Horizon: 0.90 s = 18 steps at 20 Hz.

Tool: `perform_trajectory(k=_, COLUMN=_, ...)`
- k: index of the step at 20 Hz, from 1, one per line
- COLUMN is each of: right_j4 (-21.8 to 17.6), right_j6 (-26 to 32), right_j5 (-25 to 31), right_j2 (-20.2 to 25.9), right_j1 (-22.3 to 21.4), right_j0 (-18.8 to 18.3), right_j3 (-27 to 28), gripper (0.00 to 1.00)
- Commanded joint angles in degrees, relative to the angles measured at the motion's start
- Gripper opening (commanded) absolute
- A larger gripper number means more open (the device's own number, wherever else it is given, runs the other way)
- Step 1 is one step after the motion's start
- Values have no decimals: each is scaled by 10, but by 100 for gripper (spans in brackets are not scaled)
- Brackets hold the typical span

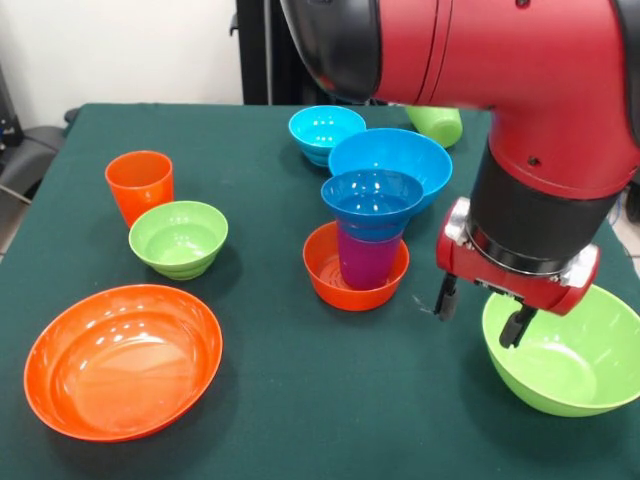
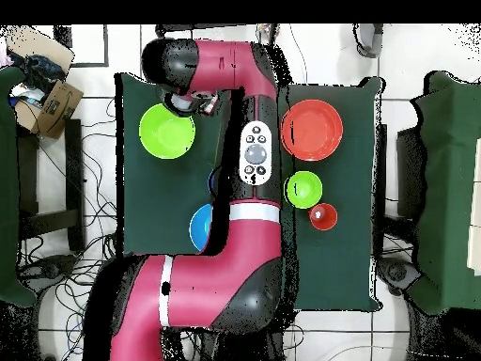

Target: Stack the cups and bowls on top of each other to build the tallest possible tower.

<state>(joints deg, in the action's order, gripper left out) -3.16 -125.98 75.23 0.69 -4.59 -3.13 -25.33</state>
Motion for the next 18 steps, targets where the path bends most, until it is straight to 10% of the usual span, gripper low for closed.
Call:
perform_trajectory(k=1, right_j4=18, right_j6=-20, right_j5=-46, right_j2=37, right_j1=-22, right_j0=0, right_j3=-109, gripper=100)
perform_trajectory(k=18, right_j4=21, right_j6=25, right_j5=-107, right_j2=37, right_j1=-24, right_j0=-9, right_j3=-163, gripper=100)
